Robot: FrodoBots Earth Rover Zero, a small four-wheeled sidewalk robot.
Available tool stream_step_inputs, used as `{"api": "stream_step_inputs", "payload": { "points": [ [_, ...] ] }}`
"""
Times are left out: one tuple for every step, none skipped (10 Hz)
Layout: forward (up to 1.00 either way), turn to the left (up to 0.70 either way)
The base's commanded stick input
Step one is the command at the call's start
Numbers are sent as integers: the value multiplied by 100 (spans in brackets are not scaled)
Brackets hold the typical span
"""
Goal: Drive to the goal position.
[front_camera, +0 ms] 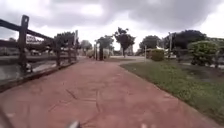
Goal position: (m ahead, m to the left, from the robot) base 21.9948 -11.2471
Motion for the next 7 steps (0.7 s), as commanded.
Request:
{"api": "stream_step_inputs", "payload": {
  "points": [
    [70, -3],
    [70, 0],
    [70, 0],
    [70, 0],
    [70, 0],
    [70, 0],
    [70, 0]
  ]
}}
